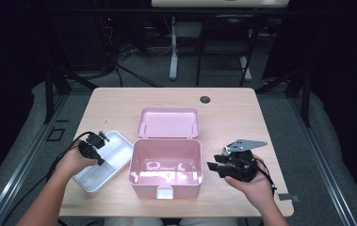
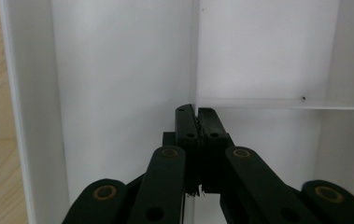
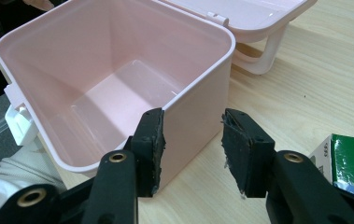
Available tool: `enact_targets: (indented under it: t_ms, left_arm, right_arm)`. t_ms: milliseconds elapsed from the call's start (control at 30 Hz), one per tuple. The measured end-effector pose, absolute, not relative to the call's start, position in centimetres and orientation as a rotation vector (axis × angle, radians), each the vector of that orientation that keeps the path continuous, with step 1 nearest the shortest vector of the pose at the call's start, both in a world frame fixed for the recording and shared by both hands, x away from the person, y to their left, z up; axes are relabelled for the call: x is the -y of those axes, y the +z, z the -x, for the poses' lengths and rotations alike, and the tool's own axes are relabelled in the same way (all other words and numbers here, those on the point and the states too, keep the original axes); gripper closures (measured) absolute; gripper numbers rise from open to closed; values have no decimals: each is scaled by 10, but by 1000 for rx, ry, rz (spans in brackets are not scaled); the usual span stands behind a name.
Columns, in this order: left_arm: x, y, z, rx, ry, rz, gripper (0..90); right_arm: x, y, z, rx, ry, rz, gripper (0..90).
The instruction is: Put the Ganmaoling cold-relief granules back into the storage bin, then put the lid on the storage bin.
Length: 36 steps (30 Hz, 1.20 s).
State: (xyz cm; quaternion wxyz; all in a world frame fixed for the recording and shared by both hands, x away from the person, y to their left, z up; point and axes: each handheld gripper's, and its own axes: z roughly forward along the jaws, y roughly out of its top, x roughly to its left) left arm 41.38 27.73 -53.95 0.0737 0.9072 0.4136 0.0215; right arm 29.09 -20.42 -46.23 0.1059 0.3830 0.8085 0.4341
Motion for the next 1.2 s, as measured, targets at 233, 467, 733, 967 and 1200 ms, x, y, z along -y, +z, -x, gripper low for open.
enact_targets:
  t_ms: [233, 467, 733, 967, 1200]
  left_arm:
    - [-285, -529, -405, -1258, 161, -2634, 795]
    - [-289, -511, -396, -1254, 233, -2500, 643]
    - [-290, -498, -385, -1226, 251, -2475, 488]
    - [-289, -493, -381, -1249, 264, -2470, 484]
    - [-290, -490, -380, -1266, 238, -2476, 423]
  right_arm:
    - [206, -458, -293, -2383, 1276, -1130, 552]
    - [207, -448, -295, -2403, 1214, -1110, 523]
    - [211, -429, -311, -2435, 1013, -1048, 429]
    - [218, -423, -327, -2457, 921, -1111, 395]
    - [227, -422, -353, -2512, 717, -1191, 334]
